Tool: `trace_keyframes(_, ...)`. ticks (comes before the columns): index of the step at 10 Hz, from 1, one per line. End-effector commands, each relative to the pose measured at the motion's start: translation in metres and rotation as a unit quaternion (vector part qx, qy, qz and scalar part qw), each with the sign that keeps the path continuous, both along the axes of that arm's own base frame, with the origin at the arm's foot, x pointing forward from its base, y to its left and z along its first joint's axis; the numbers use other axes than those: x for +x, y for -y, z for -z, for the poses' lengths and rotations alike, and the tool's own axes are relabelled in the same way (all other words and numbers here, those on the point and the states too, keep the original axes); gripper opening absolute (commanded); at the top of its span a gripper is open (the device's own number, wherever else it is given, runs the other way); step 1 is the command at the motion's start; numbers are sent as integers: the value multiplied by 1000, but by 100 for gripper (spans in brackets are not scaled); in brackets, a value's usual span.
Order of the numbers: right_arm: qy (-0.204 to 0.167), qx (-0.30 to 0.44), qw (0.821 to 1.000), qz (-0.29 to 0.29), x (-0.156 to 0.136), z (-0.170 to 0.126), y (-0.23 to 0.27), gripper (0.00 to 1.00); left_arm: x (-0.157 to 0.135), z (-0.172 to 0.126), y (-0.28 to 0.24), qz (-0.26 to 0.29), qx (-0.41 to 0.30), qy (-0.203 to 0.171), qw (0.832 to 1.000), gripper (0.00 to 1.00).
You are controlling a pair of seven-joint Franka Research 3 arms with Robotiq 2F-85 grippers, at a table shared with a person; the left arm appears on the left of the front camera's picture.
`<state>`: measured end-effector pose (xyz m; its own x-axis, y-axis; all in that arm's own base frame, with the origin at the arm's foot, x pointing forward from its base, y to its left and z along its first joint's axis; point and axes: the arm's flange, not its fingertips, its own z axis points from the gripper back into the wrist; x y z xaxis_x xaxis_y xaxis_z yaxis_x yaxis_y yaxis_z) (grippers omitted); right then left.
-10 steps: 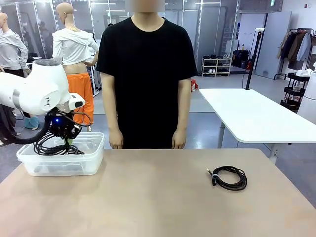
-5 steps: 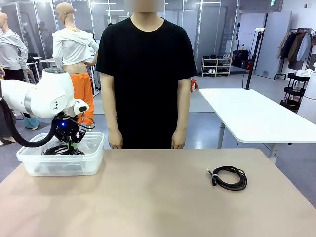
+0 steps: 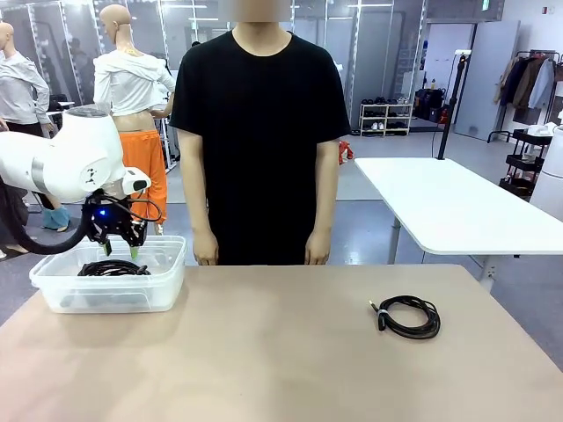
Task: Organize and store the cables.
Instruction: Place the USB Extension Cable into the Organizing box.
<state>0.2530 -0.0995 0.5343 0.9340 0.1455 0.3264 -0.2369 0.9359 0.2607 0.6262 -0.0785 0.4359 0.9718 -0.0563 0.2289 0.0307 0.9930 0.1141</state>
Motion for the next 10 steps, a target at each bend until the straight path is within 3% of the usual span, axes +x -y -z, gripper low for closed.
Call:
trace_keyframes(1,-1,3,1000,3,0,0,-1,100,-18,-1,-9,18,-14,-8,1000,100)
trace_keyframes(2,-1,3,1000,3,0,0,-1,100,-26,-1,-12,16,-13,-4,1000,100)
trace_keyframes(3,-1,3,1000,3,0,0,-1,100,-38,2,-17,21,-34,-6,999,90)
trace_keyframes(4,-1,3,1000,3,0,0,-1,100,-47,9,-19,16,-37,-9,999,100)
trace_keyframes(5,-1,3,1000,3,0,0,-1,100,-55,17,-20,5,-46,-17,999,100)
trace_keyframes(6,-1,3,1000,3,0,0,-1,100,-30,2,-10,10,-19,-13,1000,100)
trace_keyframes(10,-1,3,1000,3,0,0,-1,100,-30,2,-10,10,-19,-13,1000,100)
